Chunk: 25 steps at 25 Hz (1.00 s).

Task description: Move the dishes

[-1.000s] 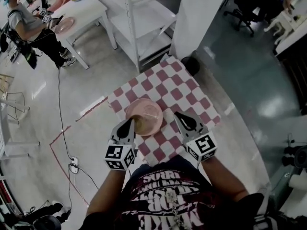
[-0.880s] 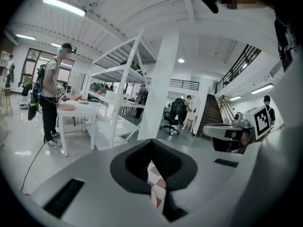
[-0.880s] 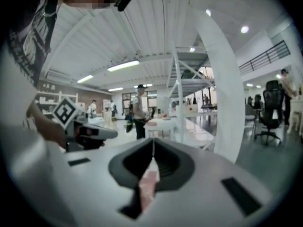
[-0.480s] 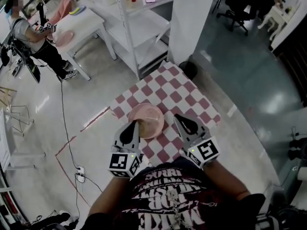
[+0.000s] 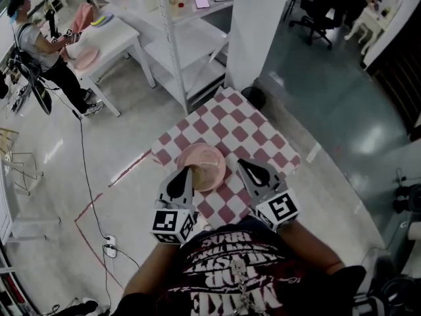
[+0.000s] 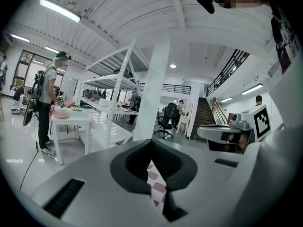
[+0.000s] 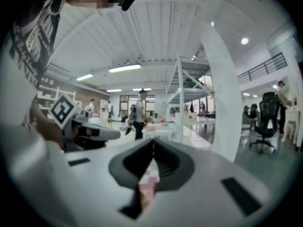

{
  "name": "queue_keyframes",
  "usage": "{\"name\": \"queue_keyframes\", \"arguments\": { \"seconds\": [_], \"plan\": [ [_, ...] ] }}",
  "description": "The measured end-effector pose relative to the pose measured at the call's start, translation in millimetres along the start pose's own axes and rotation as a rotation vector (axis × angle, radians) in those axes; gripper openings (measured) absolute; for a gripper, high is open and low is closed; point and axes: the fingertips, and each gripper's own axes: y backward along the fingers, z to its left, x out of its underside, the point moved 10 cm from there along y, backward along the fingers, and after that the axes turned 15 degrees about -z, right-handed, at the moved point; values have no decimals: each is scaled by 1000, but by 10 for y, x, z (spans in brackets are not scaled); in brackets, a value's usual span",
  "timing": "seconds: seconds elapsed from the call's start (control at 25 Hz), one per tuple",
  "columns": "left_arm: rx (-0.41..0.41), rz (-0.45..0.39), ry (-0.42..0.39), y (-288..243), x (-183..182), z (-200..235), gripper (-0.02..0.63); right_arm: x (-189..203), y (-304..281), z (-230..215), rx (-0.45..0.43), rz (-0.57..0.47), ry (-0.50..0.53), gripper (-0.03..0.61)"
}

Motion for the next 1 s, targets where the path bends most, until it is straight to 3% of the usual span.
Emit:
{"name": "queue_keyframes", "arguments": {
  "seconds": [0.64, 1.0],
  "plan": [
    [75, -14, 52, 97, 79, 84, 29, -78, 263, 234, 116, 44, 35, 35],
    [66, 10, 52, -3, 129, -112, 29, -91, 392, 69, 97, 37, 15, 35]
  ]
}}
